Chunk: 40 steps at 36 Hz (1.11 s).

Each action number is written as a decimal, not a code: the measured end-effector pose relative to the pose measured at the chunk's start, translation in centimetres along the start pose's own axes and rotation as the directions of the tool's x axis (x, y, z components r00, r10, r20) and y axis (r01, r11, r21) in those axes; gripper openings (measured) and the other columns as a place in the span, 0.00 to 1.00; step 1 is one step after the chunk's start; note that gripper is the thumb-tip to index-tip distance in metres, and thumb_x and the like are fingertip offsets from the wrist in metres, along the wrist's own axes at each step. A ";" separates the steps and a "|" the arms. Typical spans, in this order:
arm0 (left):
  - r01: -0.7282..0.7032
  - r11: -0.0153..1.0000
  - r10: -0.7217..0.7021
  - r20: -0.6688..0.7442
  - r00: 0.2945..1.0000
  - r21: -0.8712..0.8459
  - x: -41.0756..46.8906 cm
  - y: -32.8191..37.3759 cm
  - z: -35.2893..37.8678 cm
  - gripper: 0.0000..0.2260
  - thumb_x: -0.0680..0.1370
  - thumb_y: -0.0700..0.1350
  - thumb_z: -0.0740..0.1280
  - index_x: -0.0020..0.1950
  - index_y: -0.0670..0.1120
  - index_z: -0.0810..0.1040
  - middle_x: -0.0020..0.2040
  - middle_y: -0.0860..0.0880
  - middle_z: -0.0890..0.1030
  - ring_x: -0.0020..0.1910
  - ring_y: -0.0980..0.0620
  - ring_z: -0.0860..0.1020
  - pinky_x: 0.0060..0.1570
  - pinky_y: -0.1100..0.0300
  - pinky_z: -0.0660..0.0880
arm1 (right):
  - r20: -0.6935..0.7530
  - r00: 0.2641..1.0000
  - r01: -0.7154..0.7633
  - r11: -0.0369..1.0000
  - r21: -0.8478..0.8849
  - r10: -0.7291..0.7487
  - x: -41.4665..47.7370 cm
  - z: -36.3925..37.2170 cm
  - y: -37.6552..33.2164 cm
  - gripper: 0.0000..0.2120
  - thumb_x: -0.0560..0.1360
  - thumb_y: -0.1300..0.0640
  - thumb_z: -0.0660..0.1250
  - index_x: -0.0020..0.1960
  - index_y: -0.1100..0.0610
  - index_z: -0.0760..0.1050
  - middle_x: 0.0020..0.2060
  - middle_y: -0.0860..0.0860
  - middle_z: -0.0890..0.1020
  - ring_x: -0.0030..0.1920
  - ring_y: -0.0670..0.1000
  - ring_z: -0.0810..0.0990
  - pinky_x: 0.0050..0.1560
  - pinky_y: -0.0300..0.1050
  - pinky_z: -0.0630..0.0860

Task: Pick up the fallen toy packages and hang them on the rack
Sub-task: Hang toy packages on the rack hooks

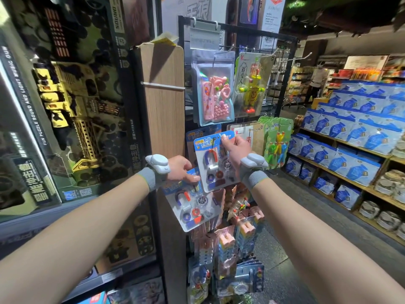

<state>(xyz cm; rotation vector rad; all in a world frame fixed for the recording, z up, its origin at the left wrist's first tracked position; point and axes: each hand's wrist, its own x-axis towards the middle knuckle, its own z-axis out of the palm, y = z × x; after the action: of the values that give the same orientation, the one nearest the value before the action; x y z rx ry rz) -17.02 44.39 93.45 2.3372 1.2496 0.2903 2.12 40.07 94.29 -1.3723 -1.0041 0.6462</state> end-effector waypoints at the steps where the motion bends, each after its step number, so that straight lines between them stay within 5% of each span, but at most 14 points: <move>1: 0.013 1.000 -0.013 0.010 1.000 -0.028 0.0 0.0 -0.1 0.23 0.75 0.54 0.73 0.30 0.45 0.65 0.26 0.53 0.64 0.20 0.57 0.62 0.24 0.66 0.58 | -0.010 1.000 0.009 0.999 -0.033 -0.010 0.3 0.1 0.1 0.20 0.74 0.40 0.66 0.43 0.58 0.71 0.39 0.59 0.80 0.38 0.53 0.76 0.42 0.55 0.78; 5: 0.027 0.996 -0.022 0.060 0.998 -0.082 -0.6 -0.3 -0.7 0.14 0.77 0.52 0.71 0.42 0.41 0.80 0.24 0.57 0.73 0.18 0.61 0.67 0.20 0.70 0.61 | -0.025 0.997 0.066 0.986 -0.150 -0.071 1.2 0.8 0.8 0.22 0.72 0.36 0.64 0.39 0.55 0.69 0.34 0.53 0.75 0.34 0.51 0.71 0.38 0.52 0.72; 9: 0.039 0.995 -0.033 0.067 0.997 -0.094 -0.9 -0.9 -1.0 0.11 0.75 0.53 0.73 0.37 0.47 0.81 0.22 0.59 0.73 0.20 0.61 0.69 0.21 0.71 0.62 | -0.056 0.993 0.094 0.975 -0.203 -0.107 2.2 1.4 1.4 0.23 0.68 0.31 0.61 0.35 0.52 0.67 0.32 0.51 0.74 0.33 0.52 0.71 0.38 0.51 0.71; 14: 0.080 0.997 -0.080 0.050 0.996 0.002 -0.6 -2.4 -1.3 0.12 0.72 0.55 0.75 0.36 0.49 0.79 0.35 0.52 0.78 0.34 0.55 0.73 0.33 0.63 0.69 | -0.040 0.987 0.136 0.942 -0.308 -0.156 3.3 1.8 2.1 0.23 0.67 0.30 0.58 0.37 0.50 0.67 0.34 0.49 0.76 0.35 0.54 0.76 0.45 0.58 0.77; 18: 0.091 0.996 -0.090 0.037 0.995 -0.020 -0.9 -1.9 -1.9 0.14 0.70 0.55 0.77 0.34 0.47 0.80 0.33 0.52 0.78 0.31 0.57 0.73 0.30 0.64 0.70 | -0.031 0.986 0.140 0.923 -0.359 -0.162 3.0 1.9 1.6 0.18 0.74 0.37 0.62 0.38 0.51 0.67 0.33 0.50 0.75 0.33 0.51 0.72 0.41 0.52 0.73; 22: 0.063 0.997 -0.061 0.035 0.998 -0.048 -1.1 -1.0 -2.6 0.14 0.68 0.57 0.78 0.34 0.49 0.81 0.33 0.54 0.80 0.33 0.57 0.74 0.33 0.63 0.70 | -0.042 0.991 0.105 0.946 -0.307 -0.124 2.9 1.9 1.4 0.17 0.70 0.37 0.64 0.40 0.51 0.70 0.35 0.51 0.78 0.35 0.52 0.74 0.45 0.56 0.77; 27: -0.033 0.998 0.033 -0.002 0.999 -0.050 -1.1 0.5 -3.3 0.09 0.69 0.57 0.76 0.38 0.52 0.84 0.35 0.56 0.82 0.34 0.59 0.74 0.35 0.65 0.70 | -0.010 0.993 0.113 0.950 -0.293 -0.121 2.3 1.1 0.4 0.16 0.73 0.46 0.71 0.51 0.57 0.74 0.43 0.51 0.80 0.40 0.52 0.78 0.45 0.48 0.75; 31: -0.115 0.989 0.112 -0.036 0.993 -0.094 -0.8 2.1 -3.3 0.10 0.74 0.53 0.74 0.43 0.47 0.86 0.34 0.55 0.80 0.25 0.62 0.71 0.29 0.70 0.66 | -0.018 0.987 0.146 0.929 -0.340 -0.162 1.8 0.1 0.0 0.17 0.71 0.44 0.73 0.51 0.53 0.72 0.42 0.46 0.79 0.43 0.50 0.79 0.48 0.48 0.78; 35: -0.159 0.986 0.156 -0.057 0.986 -0.056 0.0 2.8 -3.1 0.09 0.78 0.50 0.70 0.47 0.47 0.86 0.42 0.47 0.84 0.38 0.56 0.75 0.42 0.59 0.70 | -0.021 0.985 0.153 0.928 -0.341 -0.170 1.4 -1.0 -0.5 0.15 0.70 0.48 0.73 0.52 0.50 0.72 0.46 0.48 0.81 0.46 0.51 0.81 0.50 0.47 0.78; 40: -0.194 0.980 0.190 -0.094 0.977 -0.033 0.8 4.1 -3.1 0.10 0.79 0.49 0.68 0.54 0.45 0.84 0.47 0.49 0.84 0.42 0.55 0.76 0.45 0.60 0.72 | -0.023 0.988 0.138 0.941 -0.308 -0.152 0.4 -1.6 -0.9 0.13 0.72 0.55 0.70 0.54 0.53 0.73 0.48 0.50 0.82 0.47 0.50 0.81 0.47 0.46 0.79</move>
<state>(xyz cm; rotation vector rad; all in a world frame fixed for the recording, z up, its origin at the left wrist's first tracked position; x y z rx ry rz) -14.82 44.02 98.12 2.4358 1.0473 0.4864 3.59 39.55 95.38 -1.5568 -1.1915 0.3559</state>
